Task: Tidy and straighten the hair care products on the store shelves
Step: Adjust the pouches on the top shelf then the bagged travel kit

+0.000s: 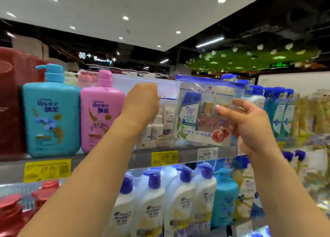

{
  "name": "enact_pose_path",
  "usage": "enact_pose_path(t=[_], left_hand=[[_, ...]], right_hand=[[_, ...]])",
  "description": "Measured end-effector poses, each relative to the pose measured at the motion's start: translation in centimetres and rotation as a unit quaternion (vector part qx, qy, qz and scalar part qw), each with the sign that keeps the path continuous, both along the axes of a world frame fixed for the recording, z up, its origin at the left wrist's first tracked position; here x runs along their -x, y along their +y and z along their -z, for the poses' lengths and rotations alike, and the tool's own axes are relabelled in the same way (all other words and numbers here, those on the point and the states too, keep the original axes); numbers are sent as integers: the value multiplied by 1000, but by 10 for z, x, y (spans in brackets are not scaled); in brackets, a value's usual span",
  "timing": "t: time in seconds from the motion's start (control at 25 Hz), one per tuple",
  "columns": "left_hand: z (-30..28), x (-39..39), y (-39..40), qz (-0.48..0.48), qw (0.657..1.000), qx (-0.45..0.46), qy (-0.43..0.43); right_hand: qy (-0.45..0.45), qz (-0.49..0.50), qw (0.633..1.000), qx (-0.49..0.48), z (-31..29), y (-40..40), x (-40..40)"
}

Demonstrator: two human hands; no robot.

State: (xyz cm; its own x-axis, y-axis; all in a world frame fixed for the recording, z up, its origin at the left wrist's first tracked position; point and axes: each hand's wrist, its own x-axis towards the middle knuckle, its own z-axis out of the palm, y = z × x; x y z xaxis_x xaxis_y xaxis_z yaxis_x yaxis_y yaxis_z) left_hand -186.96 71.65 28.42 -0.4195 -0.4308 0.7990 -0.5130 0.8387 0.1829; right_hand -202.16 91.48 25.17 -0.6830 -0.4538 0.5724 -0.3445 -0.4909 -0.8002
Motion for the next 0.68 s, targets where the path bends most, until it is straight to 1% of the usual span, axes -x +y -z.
enact_pose_path(t=[0.08, 0.16, 0.24, 0.32, 0.4, 0.48, 0.6, 0.68], left_hand=[[-3, 7, -4, -42, 998, -5, -52], [-3, 11, -5, -67, 994, -16, -79], [-3, 12, -5, -67, 992, -26, -107], [-3, 9, -1, -38, 991, -48, -117], [-3, 4, 5, -8, 993, -57, -100], [-5, -4, 14, 11, 997, -47, -65], [-21, -26, 27, 30, 999, 16, 37], [-31, -42, 35, 28, 994, 61, 81]], right_hand=[[3, -16, 1000, 5, -4, -5, 9], [3, -29, 1000, 8, -5, -8, 15], [5, -35, 999, 10, -5, -10, 21], [1, -36, 999, 13, -6, -11, 23], [-3, -35, 999, 21, -8, -11, 23], [3, -29, 999, 27, -11, -12, 22], [-2, -25, 999, 36, -15, -13, 21], [1, -25, 999, 35, -17, -13, 20]])
